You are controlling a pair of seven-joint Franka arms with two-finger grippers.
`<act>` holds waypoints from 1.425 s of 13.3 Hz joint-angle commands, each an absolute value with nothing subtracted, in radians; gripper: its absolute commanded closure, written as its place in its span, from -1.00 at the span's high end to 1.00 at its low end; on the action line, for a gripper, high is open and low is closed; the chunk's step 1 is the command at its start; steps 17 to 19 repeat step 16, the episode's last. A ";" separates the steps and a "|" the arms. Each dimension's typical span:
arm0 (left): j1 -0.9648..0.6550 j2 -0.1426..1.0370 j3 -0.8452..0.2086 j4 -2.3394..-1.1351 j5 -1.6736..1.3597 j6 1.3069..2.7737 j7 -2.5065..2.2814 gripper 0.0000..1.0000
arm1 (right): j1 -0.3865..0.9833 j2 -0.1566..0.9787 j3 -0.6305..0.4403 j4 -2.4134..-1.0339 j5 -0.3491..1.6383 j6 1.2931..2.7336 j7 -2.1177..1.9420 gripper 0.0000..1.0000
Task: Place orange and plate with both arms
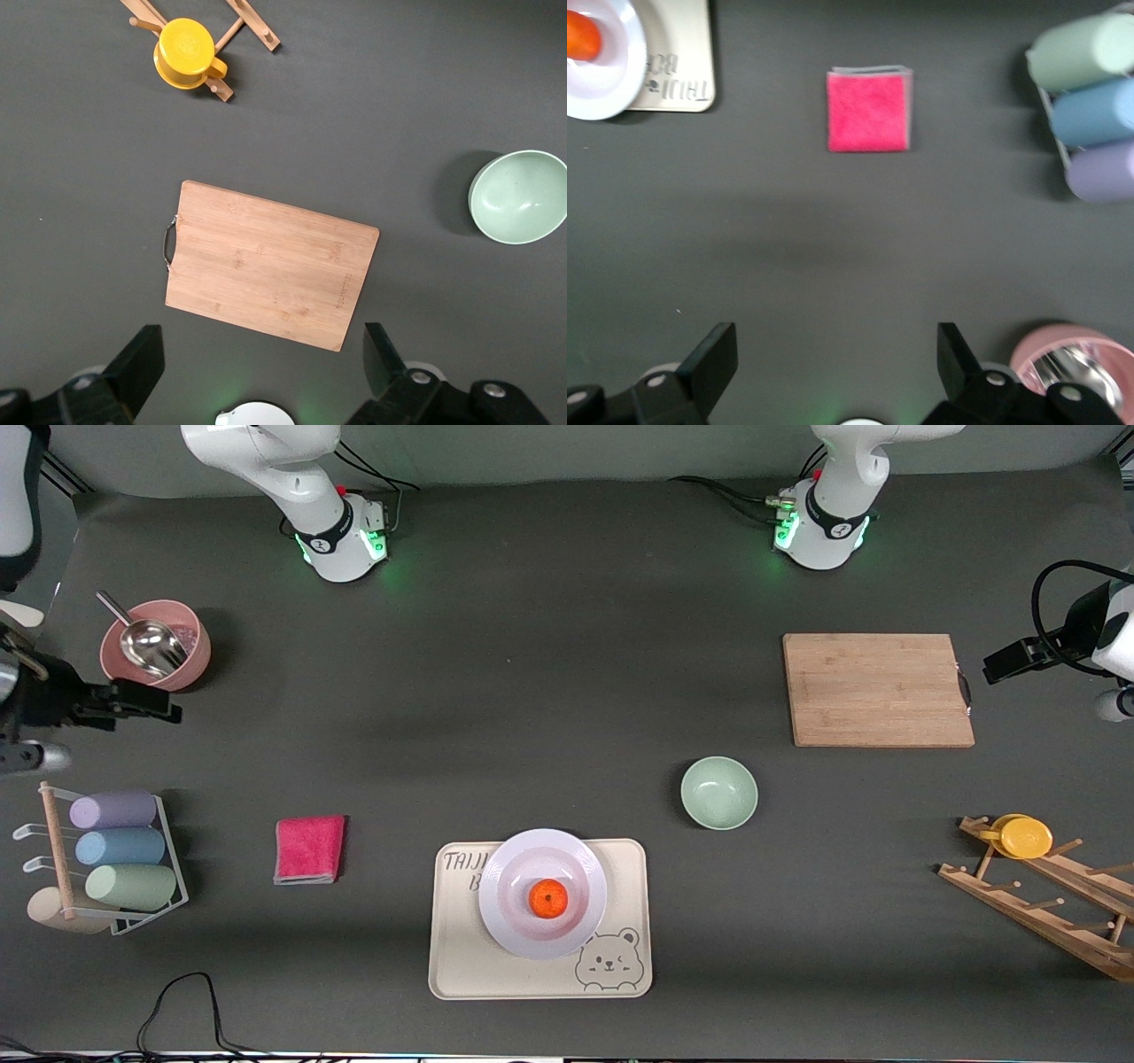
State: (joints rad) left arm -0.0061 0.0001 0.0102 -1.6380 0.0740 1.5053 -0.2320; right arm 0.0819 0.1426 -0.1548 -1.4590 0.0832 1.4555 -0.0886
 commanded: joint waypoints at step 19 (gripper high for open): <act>-0.009 -0.015 0.043 -1.618 0.046 1.494 -0.232 1.00 | 0.040 0.077 -0.118 -1.529 -0.014 1.519 -0.023 1.00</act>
